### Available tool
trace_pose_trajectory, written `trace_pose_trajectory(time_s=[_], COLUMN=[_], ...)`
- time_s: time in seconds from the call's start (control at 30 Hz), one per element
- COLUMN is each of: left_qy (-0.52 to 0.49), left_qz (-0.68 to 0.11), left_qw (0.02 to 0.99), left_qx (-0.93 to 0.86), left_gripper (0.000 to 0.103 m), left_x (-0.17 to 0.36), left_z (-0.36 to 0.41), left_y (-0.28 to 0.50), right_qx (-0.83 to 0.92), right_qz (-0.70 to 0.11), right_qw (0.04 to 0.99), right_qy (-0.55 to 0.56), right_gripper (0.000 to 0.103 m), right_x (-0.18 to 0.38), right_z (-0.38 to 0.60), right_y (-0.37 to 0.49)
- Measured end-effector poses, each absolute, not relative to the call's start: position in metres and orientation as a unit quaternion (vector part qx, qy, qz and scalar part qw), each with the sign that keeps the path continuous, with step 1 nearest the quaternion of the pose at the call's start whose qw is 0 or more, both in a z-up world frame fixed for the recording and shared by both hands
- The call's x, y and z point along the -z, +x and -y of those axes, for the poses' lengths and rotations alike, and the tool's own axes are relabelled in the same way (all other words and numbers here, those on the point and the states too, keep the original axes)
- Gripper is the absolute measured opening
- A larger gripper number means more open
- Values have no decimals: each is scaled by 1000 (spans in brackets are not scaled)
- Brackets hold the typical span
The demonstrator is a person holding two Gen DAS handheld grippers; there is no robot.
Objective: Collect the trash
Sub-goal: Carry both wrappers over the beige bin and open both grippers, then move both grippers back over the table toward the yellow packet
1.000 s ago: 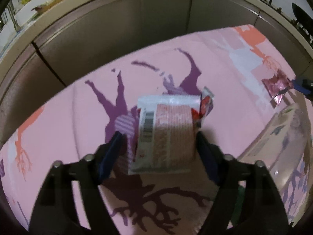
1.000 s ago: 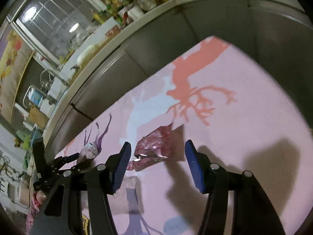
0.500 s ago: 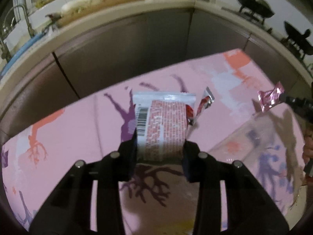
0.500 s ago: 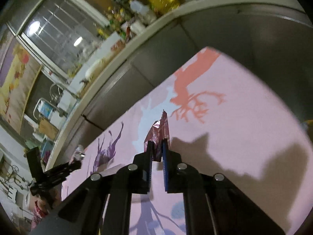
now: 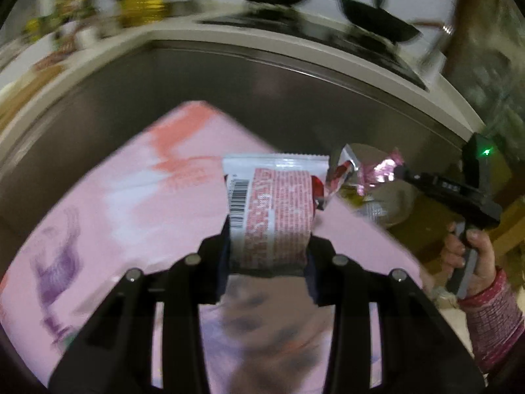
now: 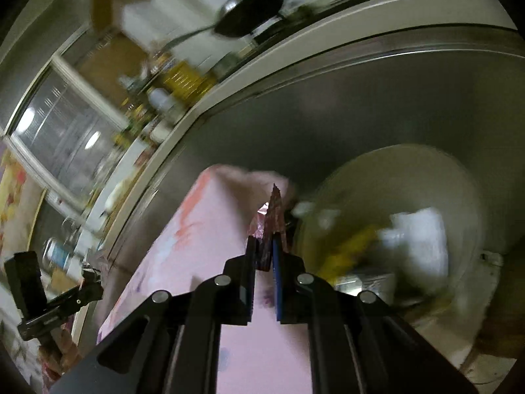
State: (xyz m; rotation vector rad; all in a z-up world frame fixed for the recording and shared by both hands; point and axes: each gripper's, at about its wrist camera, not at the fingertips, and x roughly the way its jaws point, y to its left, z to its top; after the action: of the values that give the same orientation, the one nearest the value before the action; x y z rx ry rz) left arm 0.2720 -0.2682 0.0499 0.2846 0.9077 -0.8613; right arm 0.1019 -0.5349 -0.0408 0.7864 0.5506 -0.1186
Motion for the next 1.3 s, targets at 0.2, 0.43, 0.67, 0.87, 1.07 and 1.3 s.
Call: trace_pose_trajectory(time_s=[0.2,0.43,0.67,0.87,1.07,1.3], left_qy=[168,205,207,176,144,130], left_qz=[-455,-486,-502,-487,-458,-430], left_qw=[752,719,722,743,768,803], left_qx=[447,453,428,425,423,391], left_gripper=[36,40,67,67,67,67], left_x=[-8,41,56,32,11,13], left_z=[406,496,514,493,434,336], left_y=[249,233,232,227,195,156], right_qx=[114,108,120,114,82,34], right_qz=[-269,-287,-263,-234,-207,-217], right_qw=[874,874,881,885,891,887], right_qy=[389,376,374,386,394,406], right_gripper=[7,9,49,49,49,49], right_x=[75,95,96,86,68,73], right_z=[603,618,622,615,583,522], right_y=[71,79,74,56,34,16])
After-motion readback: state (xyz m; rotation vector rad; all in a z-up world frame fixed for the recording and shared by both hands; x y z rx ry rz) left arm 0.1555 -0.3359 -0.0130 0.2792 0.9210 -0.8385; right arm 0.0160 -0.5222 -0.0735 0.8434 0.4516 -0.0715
